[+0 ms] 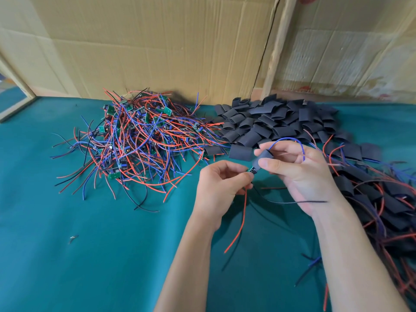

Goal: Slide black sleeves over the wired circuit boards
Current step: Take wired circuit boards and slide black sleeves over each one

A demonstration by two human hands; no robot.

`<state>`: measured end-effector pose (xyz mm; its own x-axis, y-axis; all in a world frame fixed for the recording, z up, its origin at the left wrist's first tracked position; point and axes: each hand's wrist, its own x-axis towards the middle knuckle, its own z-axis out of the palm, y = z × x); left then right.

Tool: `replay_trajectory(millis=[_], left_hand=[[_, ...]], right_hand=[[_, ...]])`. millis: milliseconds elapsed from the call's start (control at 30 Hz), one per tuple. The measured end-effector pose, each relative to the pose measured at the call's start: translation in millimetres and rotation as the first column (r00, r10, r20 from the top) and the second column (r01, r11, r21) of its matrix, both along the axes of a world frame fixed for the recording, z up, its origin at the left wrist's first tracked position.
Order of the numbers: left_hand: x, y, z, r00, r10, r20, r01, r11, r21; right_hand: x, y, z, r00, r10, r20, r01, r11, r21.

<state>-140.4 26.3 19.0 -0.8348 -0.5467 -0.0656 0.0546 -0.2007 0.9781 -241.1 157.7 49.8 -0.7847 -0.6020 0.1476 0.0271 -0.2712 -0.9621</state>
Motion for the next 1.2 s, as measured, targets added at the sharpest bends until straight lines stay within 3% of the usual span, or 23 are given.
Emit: replay_trajectory(millis=[200, 333, 1033, 1200], left_hand=[[-0.6, -0.5, -1.0, 1.0, 0.016, 0.021, -0.015, 1.0, -0.024], [-0.1, -0.8, -0.7, 1.0, 0.016, 0.021, -0.015, 1.0, -0.018], [-0.7, -0.1, 0.0, 0.998, 0.031, 0.062, -0.026, 0.997, -0.075], [-0.3, 4.5, 3.0, 0.998, 0.021, 0.056, -0.016, 0.996, -0.082]], right_hand=[[5.5, -6.2, 0.0, 0.999, 0.008, 0.049, -0.006, 0.999, -0.035], [2.4, -3.5, -1.7, 0.999, -0.034, 0.002, 0.034, 0.999, 0.025], [0.9, -2.3, -3.6, 1.0, 0.003, 0.005, -0.003, 1.0, 0.008], [-1.2, 0.4, -4.3, 0.998, -0.036, -0.057, 0.039, 0.998, 0.05]])
